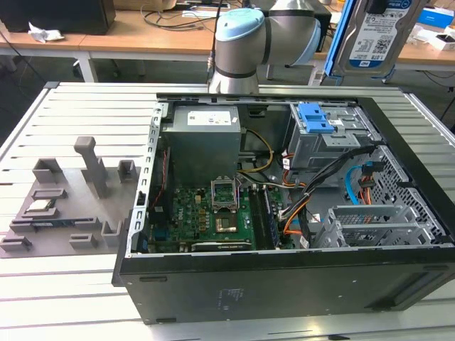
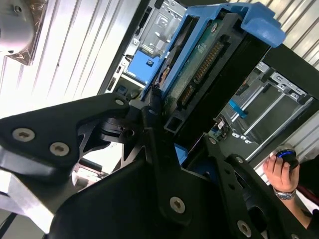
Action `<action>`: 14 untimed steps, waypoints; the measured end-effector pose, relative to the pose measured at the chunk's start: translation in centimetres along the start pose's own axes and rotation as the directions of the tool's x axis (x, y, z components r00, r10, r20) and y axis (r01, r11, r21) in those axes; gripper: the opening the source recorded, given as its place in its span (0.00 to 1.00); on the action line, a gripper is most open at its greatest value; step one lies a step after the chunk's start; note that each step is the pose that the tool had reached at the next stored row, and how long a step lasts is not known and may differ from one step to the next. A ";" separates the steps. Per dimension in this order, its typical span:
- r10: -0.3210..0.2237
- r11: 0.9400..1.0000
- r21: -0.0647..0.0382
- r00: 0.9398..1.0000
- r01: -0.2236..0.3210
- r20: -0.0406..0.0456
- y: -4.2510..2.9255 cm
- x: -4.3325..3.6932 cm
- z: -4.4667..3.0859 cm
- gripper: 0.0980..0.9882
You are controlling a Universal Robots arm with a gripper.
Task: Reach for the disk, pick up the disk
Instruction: 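Pick up the disk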
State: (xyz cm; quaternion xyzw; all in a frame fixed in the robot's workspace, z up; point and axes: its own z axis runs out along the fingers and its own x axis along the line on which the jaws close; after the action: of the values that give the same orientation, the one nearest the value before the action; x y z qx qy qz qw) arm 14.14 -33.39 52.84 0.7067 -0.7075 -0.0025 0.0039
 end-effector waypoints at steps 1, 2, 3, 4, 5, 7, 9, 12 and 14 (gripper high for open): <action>0.000 1.000 0.000 1.000 0.000 0.000 0.00 0.14 0.00 0.30; 0.000 1.000 0.000 1.000 0.000 0.000 0.00 0.26 0.00 0.30; 0.000 1.000 0.000 1.000 0.000 0.000 0.00 0.35 0.00 0.30; 0.000 1.000 0.000 1.000 0.000 0.000 0.00 0.56 0.01 0.30; 0.000 1.000 0.000 1.000 0.000 0.000 0.00 0.78 0.00 0.30; 0.000 1.000 0.000 1.000 0.000 0.000 0.00 1.03 0.01 0.30; 0.000 1.000 0.000 1.000 0.000 0.000 0.00 1.30 0.01 0.30; 0.000 1.000 0.000 1.000 0.000 0.000 0.00 1.63 0.01 0.30; 0.000 1.000 0.000 1.000 0.000 0.000 0.00 1.84 0.01 0.30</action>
State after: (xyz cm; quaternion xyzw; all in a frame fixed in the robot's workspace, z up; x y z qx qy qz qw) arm 14.14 -35.23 52.83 0.7067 -0.7075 -0.0025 0.0039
